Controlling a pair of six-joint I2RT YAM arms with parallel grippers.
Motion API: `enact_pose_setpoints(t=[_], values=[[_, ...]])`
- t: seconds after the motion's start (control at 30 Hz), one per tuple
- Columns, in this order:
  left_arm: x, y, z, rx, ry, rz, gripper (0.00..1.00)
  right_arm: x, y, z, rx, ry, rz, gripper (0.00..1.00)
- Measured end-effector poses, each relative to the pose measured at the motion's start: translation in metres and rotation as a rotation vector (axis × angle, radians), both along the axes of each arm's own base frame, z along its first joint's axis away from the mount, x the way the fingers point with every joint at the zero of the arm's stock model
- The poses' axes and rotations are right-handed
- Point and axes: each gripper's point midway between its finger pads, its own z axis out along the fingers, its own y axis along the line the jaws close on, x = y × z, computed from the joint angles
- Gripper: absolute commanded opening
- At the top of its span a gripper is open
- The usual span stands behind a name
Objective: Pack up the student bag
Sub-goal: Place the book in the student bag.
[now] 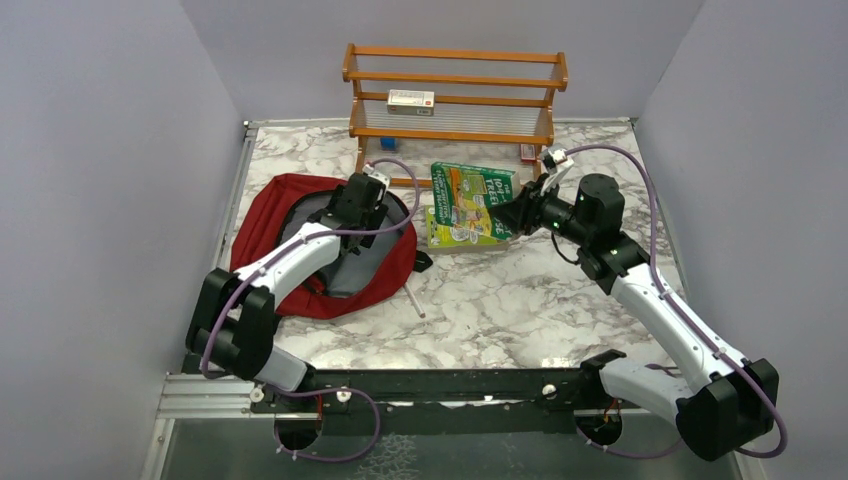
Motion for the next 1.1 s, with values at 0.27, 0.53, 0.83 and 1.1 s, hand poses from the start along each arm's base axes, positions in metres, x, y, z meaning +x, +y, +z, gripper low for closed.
enact_pose_setpoints(t=[0.27, 0.53, 0.83, 1.1], values=[[-0.004, 0.019, -0.041, 0.147, 0.115, 0.056, 0.72, 0.000, 0.000, 0.000, 0.005, 0.006, -0.001, 0.01], [-0.006, 0.036, -0.065, 0.266, 0.180, 0.104, 0.63, -0.001, 0.001, -0.001, 0.015, 0.020, -0.003, 0.00], [-0.003, 0.047, -0.067, 0.353, 0.188, 0.145, 0.23, -0.002, 0.002, -0.007, 0.033, 0.062, -0.011, 0.00], [0.001, 0.047, -0.057, 0.351, 0.172, 0.164, 0.00, 0.008, -0.011, -0.020, 0.153, 0.232, -0.207, 0.01]])
